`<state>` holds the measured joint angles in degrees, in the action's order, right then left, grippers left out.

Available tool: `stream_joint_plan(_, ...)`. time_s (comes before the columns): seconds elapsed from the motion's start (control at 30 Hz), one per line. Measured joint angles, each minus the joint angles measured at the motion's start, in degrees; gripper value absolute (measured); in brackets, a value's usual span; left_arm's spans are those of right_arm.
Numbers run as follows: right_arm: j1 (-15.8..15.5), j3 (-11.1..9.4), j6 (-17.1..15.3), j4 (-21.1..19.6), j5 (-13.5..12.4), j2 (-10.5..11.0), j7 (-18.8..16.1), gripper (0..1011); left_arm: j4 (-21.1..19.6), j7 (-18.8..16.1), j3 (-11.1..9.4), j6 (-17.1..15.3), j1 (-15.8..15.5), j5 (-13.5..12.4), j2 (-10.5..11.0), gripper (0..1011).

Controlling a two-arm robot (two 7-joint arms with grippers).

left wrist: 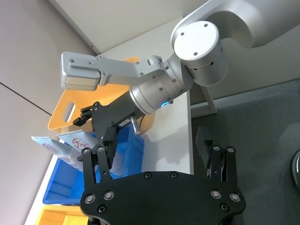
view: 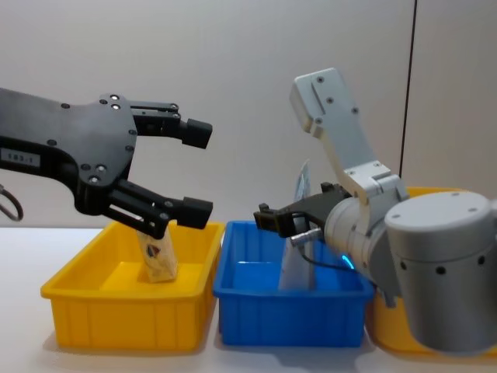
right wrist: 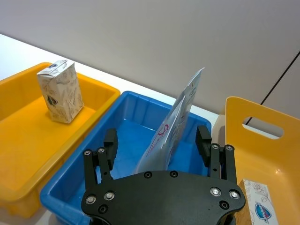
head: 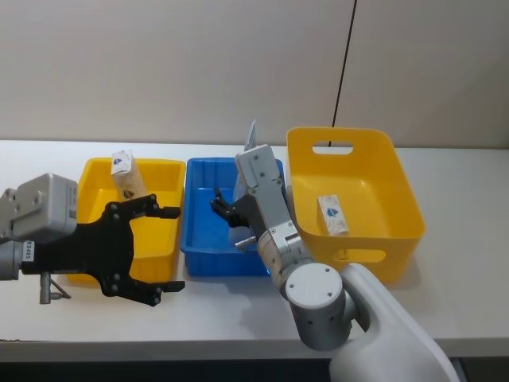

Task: Bimanual collaborative sorting of washing and personal care products

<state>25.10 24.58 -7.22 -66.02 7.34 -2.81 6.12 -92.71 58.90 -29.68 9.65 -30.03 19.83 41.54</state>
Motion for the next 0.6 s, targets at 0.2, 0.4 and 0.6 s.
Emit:
stream_joint_plan(0.2, 1.20, -0.29, 0.82, 1.76, 0.43, -0.48, 0.23, 1002, 0.00, 0.00, 0.00, 0.00, 0.00, 0.00, 0.00, 1001)
stream_joint_plan(0.4, 1.89, -0.68, 1.42, 2.89, 0.76, -0.72, 0.43, 869, 0.00, 0.00, 0.00, 0.00, 0.00, 0.00, 0.00, 1001)
stream_joint_plan(0.6, 2.18, -1.14, 1.64, 3.27, 0.97, -0.77, 0.44, 679, 0.00, 0.00, 0.00, 0.00, 0.00, 0.00, 0.00, 1001)
